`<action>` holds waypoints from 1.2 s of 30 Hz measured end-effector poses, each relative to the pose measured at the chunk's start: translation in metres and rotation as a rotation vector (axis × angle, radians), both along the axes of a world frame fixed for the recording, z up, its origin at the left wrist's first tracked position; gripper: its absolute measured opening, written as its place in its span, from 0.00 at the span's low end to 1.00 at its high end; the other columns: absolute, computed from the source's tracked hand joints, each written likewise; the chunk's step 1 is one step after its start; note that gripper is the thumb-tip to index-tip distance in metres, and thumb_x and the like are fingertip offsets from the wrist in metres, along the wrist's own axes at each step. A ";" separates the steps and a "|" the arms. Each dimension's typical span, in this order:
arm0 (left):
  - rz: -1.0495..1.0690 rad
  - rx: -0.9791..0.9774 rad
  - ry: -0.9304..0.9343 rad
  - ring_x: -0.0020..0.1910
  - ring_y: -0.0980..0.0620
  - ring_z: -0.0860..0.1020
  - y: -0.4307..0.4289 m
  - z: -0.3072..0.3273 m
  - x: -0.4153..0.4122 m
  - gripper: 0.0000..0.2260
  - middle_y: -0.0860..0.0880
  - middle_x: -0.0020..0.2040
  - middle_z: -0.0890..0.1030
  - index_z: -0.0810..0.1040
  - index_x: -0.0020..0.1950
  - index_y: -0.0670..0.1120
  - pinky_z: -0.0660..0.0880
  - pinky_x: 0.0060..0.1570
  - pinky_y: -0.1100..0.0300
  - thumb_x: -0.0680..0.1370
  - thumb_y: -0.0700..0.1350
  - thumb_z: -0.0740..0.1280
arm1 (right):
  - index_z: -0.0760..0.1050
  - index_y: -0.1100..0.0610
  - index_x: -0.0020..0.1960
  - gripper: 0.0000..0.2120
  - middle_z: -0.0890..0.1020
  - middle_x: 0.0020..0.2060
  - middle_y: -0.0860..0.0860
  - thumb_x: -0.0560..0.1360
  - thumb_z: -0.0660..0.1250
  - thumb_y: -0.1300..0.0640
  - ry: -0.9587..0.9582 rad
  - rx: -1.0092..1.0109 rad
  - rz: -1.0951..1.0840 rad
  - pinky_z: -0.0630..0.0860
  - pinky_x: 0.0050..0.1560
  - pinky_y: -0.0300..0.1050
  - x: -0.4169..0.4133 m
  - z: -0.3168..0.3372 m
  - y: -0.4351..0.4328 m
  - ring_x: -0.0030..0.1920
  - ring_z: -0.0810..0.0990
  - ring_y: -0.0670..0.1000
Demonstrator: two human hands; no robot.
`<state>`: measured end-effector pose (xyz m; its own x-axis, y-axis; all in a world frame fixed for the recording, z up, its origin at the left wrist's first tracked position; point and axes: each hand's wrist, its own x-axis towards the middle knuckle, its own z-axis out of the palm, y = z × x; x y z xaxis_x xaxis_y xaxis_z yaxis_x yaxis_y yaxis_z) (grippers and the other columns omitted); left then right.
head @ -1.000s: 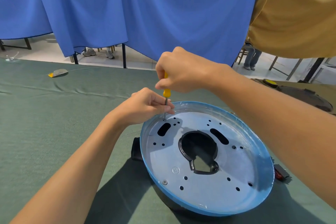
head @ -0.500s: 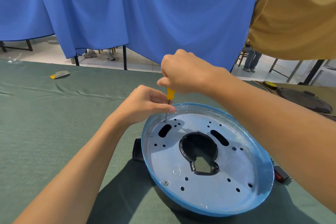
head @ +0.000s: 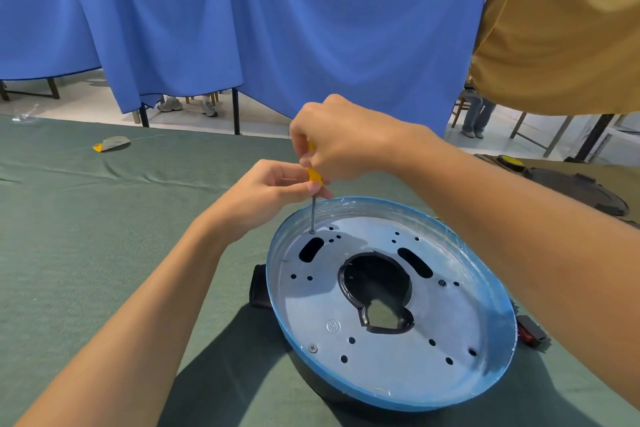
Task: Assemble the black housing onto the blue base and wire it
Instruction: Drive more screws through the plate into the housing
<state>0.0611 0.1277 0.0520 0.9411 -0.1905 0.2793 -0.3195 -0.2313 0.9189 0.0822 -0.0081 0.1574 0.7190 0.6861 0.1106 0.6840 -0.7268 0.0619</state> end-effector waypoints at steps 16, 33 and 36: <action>0.125 -0.095 -0.071 0.43 0.55 0.81 -0.013 -0.003 0.003 0.06 0.44 0.42 0.84 0.83 0.48 0.41 0.77 0.49 0.61 0.73 0.38 0.75 | 0.67 0.53 0.35 0.13 0.69 0.36 0.51 0.77 0.64 0.54 -0.081 0.060 -0.023 0.68 0.32 0.45 0.011 -0.010 -0.004 0.41 0.75 0.57; 0.163 -0.052 -0.036 0.44 0.54 0.80 -0.009 -0.006 0.004 0.03 0.42 0.44 0.85 0.84 0.46 0.40 0.76 0.51 0.62 0.74 0.39 0.74 | 0.74 0.54 0.44 0.11 0.73 0.42 0.49 0.76 0.67 0.46 -0.015 0.033 0.034 0.73 0.41 0.49 0.015 -0.009 -0.003 0.47 0.75 0.54; 0.063 -0.034 -0.015 0.51 0.57 0.83 -0.004 -0.005 0.002 0.04 0.49 0.48 0.86 0.86 0.49 0.47 0.76 0.54 0.67 0.75 0.40 0.72 | 0.76 0.51 0.43 0.04 0.76 0.40 0.47 0.73 0.70 0.53 0.007 0.021 0.086 0.71 0.35 0.44 0.011 -0.003 -0.007 0.44 0.75 0.49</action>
<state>0.0629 0.1233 0.0468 0.9467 -0.1212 0.2985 -0.3189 -0.2205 0.9218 0.0933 -0.0150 0.1544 0.6585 0.7428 0.1210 0.7442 -0.6666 0.0424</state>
